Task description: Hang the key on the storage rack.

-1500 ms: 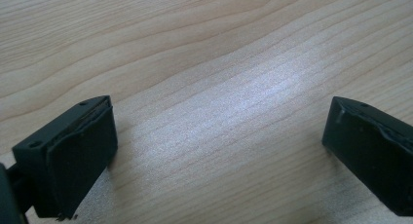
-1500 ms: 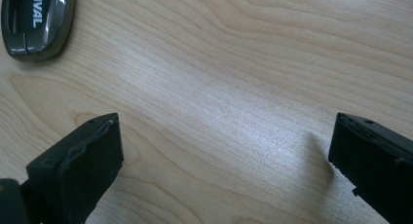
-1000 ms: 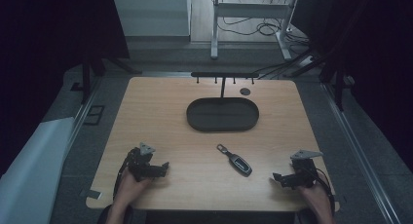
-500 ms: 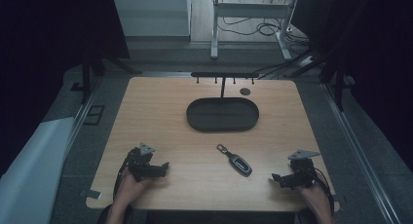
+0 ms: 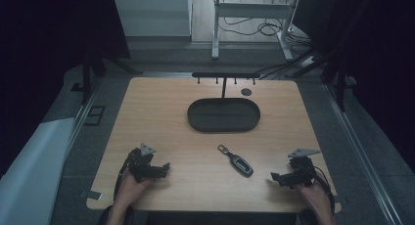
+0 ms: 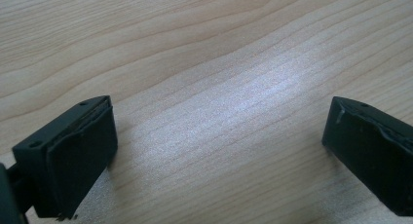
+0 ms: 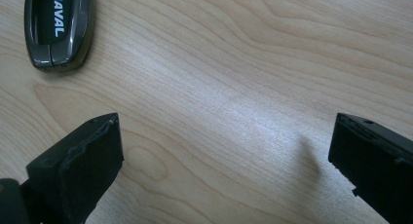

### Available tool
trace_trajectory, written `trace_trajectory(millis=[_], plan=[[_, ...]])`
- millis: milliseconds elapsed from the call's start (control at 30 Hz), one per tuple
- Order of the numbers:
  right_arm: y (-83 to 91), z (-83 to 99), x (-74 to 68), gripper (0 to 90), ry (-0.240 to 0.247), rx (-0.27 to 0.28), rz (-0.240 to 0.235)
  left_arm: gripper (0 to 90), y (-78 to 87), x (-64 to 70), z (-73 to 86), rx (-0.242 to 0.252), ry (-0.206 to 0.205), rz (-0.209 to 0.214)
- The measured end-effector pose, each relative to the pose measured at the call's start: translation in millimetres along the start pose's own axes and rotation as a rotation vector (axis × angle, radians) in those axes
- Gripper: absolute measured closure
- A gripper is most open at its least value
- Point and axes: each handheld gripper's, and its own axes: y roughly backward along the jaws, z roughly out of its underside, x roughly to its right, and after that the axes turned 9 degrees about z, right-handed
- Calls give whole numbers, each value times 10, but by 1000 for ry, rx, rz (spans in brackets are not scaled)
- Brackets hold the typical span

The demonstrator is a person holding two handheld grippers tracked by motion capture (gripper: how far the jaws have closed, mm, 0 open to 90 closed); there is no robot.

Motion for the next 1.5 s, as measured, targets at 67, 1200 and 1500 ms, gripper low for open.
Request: trace_trajectory(millis=[67,1200,1500], plan=[[-10,-12,-10,0,1,-9,-5,0,0,0,0,0,0,0],[-71,-370,-232,0,129,-74,-39,0,0,0,0,0,0,0],[-101,-437,-316,0,151,-103,-63,0,0,0,0,0,0,0]])
